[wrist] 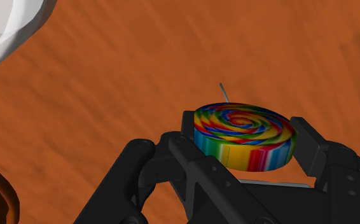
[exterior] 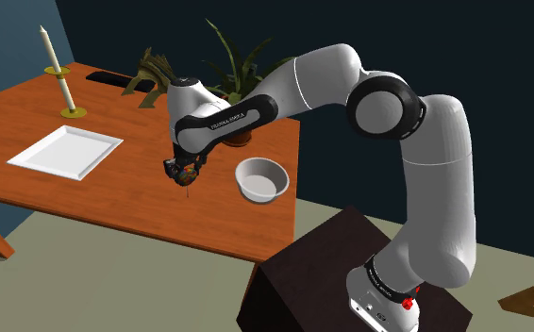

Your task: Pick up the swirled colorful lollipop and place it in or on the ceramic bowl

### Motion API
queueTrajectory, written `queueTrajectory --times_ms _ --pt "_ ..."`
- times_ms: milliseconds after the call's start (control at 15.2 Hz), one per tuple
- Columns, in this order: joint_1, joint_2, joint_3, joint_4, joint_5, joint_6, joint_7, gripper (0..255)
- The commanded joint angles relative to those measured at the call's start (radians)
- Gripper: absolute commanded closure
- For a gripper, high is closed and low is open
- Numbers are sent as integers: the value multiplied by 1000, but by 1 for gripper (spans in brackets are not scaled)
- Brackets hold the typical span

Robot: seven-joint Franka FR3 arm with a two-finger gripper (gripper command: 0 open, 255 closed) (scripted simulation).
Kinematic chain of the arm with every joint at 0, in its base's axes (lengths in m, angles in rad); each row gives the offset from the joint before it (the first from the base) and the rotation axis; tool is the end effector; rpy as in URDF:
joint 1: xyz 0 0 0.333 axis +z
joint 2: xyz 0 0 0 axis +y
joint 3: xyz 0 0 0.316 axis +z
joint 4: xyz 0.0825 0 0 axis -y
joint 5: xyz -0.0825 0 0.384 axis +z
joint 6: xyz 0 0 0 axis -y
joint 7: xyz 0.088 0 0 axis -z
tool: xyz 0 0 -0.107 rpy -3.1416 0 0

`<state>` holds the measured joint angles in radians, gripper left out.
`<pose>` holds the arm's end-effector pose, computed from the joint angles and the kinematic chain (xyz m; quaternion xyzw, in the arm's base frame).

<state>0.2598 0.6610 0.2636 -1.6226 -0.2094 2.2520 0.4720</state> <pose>0.6116 0.3198 0.2457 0.9978 0.0656 -0.0014 0.0015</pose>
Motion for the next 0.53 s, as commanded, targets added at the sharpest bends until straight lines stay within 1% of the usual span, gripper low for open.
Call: queueTrajectory --times_ms 0,198,462 --pt "0 0 0 0 0 0 0 255" --pt "0 0 0 0 0 0 0 255" --pt "-5 -32 7 5 10 -36 -6 255"
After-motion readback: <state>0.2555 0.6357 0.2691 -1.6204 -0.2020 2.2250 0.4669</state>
